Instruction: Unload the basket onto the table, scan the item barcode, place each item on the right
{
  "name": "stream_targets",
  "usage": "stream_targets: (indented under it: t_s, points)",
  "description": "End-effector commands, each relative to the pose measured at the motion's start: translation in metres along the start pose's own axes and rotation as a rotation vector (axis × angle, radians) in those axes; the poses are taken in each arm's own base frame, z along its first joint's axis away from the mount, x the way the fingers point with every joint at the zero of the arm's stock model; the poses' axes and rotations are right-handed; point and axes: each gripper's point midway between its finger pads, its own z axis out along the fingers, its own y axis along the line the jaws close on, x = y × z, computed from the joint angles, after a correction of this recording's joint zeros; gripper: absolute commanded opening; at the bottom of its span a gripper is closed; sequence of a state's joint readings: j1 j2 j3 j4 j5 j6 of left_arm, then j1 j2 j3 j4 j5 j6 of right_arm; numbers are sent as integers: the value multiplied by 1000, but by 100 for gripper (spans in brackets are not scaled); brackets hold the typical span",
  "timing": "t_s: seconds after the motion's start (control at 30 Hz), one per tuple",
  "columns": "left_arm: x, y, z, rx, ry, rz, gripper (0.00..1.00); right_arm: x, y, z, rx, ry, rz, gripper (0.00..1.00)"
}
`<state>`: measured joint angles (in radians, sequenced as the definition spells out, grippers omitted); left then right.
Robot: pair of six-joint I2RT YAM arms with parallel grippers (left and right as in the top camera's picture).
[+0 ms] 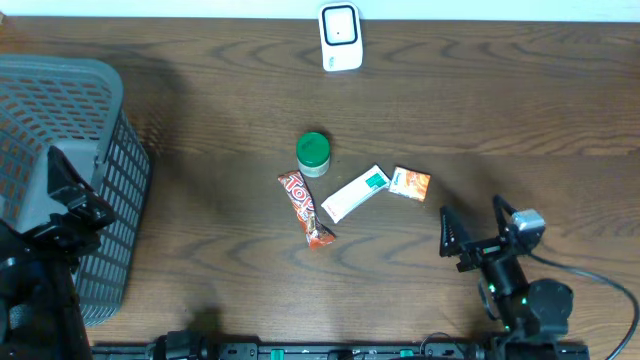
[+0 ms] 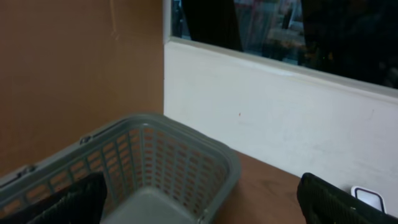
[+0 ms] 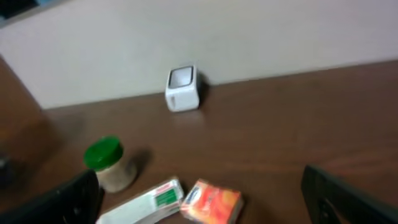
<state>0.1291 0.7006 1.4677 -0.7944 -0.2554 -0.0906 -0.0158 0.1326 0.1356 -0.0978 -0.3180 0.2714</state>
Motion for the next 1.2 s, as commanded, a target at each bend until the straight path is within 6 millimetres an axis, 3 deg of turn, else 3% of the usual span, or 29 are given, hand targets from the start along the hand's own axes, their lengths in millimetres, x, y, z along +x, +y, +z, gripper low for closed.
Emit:
stream_targets:
  t_s: [0.0,0.13,0.27,0.4,0.53,0.57,0.63,0.67,0.7,0.73,0.77,0.8,0.87,0.9,1.0,1.17]
  points:
    - [10,4,4,-29,29,-58,98,-48,12,0,5,9,-33,99]
    - [32,4,16,-38,86,-66,98,-71,8,16,85,189,26,99]
    - [46,4,23,-46,120,-55,98,-82,25,45,64,392,63,99]
    - [45,4,23,-46,114,-73,98,-89,66,81,-60,559,77,99]
    - [47,4,23,-47,122,-79,98,-80,111,100,-306,658,122,99]
    - [48,4,23,-50,126,-101,98,-77,113,109,-339,650,92,73]
    - [51,5,22,-54,136,-124,98,-70,111,121,-338,661,111,35]
    - [53,5,22,-57,145,-127,98,-65,109,125,-327,676,129,34]
    - [56,6,21,-59,154,-124,98,-60,107,127,-312,697,162,58]
    - [58,6,21,-62,165,-121,98,-54,105,129,-293,722,201,99]
    - [61,7,21,-64,175,-117,98,-48,103,129,-267,753,256,98]
    - [64,7,20,-67,187,-113,98,-42,101,129,-238,779,303,87]
    - [68,8,19,-72,206,-107,98,-29,89,129,-135,827,383,17]
    - [70,9,19,-74,213,-105,98,-23,82,128,-79,845,400,1]
    - [72,9,18,-80,221,-135,98,3,49,117,130,919,372,1]
    - [74,10,18,-83,225,-147,98,34,41,105,201,1032,384,1]
